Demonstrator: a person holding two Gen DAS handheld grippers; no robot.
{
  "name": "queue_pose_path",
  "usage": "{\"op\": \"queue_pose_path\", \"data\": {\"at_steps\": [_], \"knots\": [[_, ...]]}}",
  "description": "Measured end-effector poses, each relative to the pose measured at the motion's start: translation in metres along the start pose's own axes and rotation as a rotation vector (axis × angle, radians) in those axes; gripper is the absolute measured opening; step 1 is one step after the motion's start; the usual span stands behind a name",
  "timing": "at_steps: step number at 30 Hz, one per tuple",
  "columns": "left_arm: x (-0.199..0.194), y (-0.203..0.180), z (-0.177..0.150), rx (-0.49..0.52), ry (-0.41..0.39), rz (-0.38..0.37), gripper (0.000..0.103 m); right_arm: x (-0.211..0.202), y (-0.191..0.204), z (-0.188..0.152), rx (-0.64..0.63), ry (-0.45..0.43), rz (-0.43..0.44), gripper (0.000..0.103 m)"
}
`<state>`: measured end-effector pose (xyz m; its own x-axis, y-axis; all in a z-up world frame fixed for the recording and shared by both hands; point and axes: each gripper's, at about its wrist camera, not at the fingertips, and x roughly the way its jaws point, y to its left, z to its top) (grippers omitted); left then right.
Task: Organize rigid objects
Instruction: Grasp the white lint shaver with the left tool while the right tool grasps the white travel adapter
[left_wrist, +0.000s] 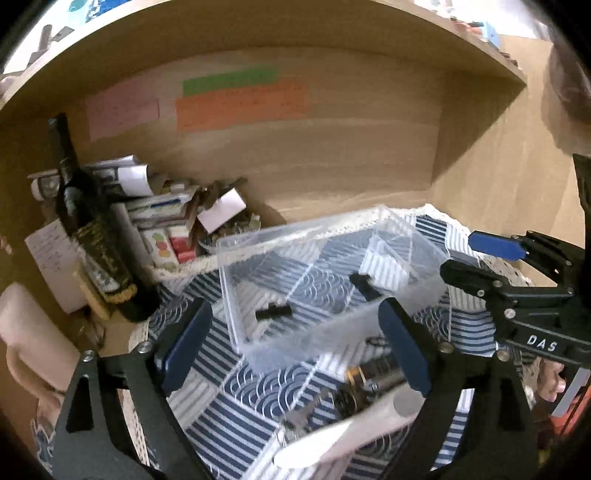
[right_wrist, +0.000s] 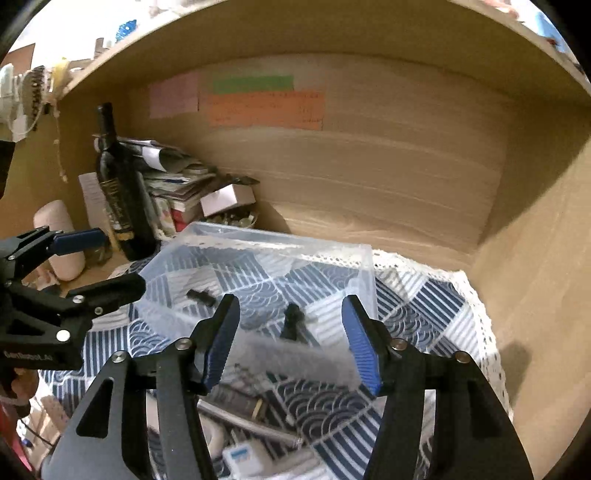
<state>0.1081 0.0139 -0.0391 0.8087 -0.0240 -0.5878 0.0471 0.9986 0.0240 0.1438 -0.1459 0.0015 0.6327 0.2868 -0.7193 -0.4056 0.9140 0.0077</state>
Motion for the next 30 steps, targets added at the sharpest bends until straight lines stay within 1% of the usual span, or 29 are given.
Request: {"op": "queue_pose_path", "data": {"at_steps": [5,9,15,17,19,21,23,25,28,30], "knots": [[0.003,-0.004,-0.028,-0.008,0.069,-0.025,0.095,-0.004,-0.002,-0.027,0.028,0.040,0.009,0.055],[0.015,-0.009,-0.053,-0.009,0.143,-0.061,0.095,0.001,-0.001,-0.053,0.056,0.109,0.039,0.055],[0.039,-0.026,-0.084,0.003,0.244,-0.137,0.094,0.009,0.001,-0.081,0.081,0.190,0.074,0.055],[0.043,-0.031,-0.091,0.013,0.262,-0.162,0.091,0.013,0.004,-0.086,0.077,0.206,0.080,0.055],[0.042,-0.036,-0.096,0.022,0.275,-0.173,0.080,0.018,0.007,-0.089,0.065,0.224,0.095,0.055],[0.041,-0.038,-0.100,0.028,0.283,-0.180,0.074,0.021,0.008,-0.092,0.062,0.239,0.117,0.054],[0.035,-0.040,-0.104,0.038,0.285,-0.184,0.070,0.024,0.008,-0.094,0.063,0.248,0.134,0.039],[0.031,-0.041,-0.106,0.041,0.290,-0.199,0.061,0.022,0.006,-0.095,0.071,0.242,0.142,0.039],[0.027,-0.047,-0.106,0.056,0.297,-0.228,0.059,0.017,0.002,-0.097,0.082,0.232,0.135,0.038],[0.029,-0.054,-0.105,0.079,0.302,-0.231,0.059,0.013,-0.003,-0.099,0.094,0.226,0.124,0.038]]}}
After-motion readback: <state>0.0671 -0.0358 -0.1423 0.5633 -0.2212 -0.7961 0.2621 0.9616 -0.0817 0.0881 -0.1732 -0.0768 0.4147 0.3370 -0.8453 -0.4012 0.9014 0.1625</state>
